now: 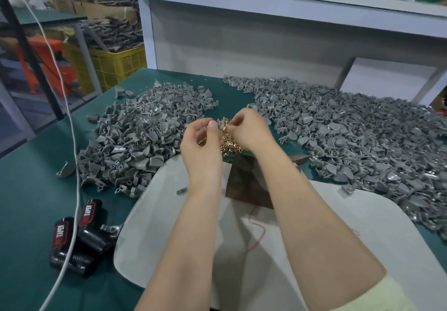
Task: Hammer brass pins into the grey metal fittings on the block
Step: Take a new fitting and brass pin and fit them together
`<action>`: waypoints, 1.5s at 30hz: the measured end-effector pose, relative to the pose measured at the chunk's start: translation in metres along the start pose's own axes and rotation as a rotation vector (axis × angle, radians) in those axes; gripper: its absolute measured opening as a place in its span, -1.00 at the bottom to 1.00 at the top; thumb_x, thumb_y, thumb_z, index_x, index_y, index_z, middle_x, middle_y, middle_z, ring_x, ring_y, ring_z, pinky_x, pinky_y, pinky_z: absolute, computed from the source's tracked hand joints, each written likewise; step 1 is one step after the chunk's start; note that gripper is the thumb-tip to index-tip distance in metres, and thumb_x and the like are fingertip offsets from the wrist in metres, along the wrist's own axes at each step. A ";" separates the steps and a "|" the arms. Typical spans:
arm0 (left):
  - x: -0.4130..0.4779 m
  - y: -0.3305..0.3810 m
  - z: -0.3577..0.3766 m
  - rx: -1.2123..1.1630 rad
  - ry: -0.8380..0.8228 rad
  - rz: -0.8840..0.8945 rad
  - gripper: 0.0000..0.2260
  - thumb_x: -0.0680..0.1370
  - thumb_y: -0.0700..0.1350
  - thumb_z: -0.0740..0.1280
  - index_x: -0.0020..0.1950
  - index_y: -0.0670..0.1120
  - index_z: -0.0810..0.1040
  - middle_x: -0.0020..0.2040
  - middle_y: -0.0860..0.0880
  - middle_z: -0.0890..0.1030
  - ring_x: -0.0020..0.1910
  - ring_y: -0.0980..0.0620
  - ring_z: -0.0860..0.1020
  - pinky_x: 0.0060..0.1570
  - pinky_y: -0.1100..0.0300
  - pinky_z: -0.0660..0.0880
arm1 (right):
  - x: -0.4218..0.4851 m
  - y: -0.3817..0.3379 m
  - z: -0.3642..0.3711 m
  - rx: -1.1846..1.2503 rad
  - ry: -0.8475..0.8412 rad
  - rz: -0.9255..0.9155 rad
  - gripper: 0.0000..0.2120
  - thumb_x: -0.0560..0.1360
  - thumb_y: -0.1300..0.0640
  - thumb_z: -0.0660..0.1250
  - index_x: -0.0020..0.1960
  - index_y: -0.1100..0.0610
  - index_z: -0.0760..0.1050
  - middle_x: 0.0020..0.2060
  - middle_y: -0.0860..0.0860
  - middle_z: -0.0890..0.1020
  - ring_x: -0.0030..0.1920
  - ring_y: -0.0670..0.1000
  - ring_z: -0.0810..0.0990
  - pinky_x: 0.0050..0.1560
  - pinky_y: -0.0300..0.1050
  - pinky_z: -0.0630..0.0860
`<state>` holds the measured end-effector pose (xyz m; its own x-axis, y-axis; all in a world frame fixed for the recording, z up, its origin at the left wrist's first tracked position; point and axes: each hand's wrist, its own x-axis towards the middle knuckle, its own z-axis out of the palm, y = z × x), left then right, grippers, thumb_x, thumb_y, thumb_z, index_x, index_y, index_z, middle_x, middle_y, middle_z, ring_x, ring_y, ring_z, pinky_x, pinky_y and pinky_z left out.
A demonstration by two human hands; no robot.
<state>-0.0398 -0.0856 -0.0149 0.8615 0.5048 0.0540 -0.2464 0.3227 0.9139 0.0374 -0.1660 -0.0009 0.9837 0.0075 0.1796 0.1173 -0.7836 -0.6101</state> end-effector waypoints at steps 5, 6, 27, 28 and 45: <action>-0.013 -0.005 0.007 0.438 -0.275 0.207 -0.95 0.54 -0.13 0.36 -0.13 -0.05 0.57 -0.17 0.02 0.64 -0.15 0.07 0.58 -0.05 0.25 0.48 | -0.032 0.030 -0.054 0.515 0.010 0.134 -0.89 0.50 0.32 0.33 -0.04 0.22 0.61 -0.24 0.08 0.66 -0.26 -0.05 0.60 -0.06 -0.17 0.60; -0.016 -0.007 0.009 0.526 -0.339 0.227 -0.94 0.53 -0.11 0.38 -0.14 -0.03 0.56 -0.19 0.04 0.63 -0.14 0.05 0.58 -0.02 0.18 0.49 | -0.042 0.037 -0.061 0.554 0.010 0.147 -0.87 0.50 0.35 0.32 0.00 0.26 0.60 -0.26 0.07 0.65 -0.27 -0.07 0.61 -0.09 -0.22 0.60; -0.026 -0.012 0.015 1.215 -0.555 0.316 -0.91 0.52 -0.05 0.31 -0.16 0.13 0.50 -0.06 0.12 0.44 0.15 -0.04 0.43 0.08 0.06 0.19 | -0.095 0.060 -0.045 0.055 0.125 -0.078 -0.96 0.45 0.19 0.41 -0.18 0.10 0.60 -0.19 -0.04 0.51 -0.27 -0.19 0.43 -0.21 -0.52 0.30; -0.026 -0.012 0.014 1.211 -0.556 0.320 -0.90 0.52 -0.05 0.31 -0.17 0.13 0.49 -0.07 0.12 0.44 0.14 -0.03 0.43 0.09 0.06 0.19 | -0.095 0.060 -0.045 0.052 0.134 -0.077 -0.96 0.45 0.19 0.41 -0.18 0.11 0.60 -0.20 -0.05 0.50 -0.26 -0.18 0.43 -0.21 -0.53 0.29; -0.027 -0.012 0.014 1.212 -0.564 0.370 -0.92 0.53 -0.08 0.31 -0.05 0.02 0.60 0.04 0.06 0.54 0.16 -0.05 0.42 0.14 0.05 0.24 | -0.099 0.051 -0.045 -0.067 0.137 -0.048 -0.90 0.49 0.21 0.33 -0.20 0.14 0.53 -0.20 -0.04 0.43 -0.21 -0.07 0.38 -0.21 -0.32 0.20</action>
<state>-0.0537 -0.1145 -0.0214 0.9639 -0.0745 0.2557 -0.2127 -0.7933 0.5705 -0.0596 -0.2344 -0.0153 0.9489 -0.0352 0.3136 0.1499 -0.8241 -0.5462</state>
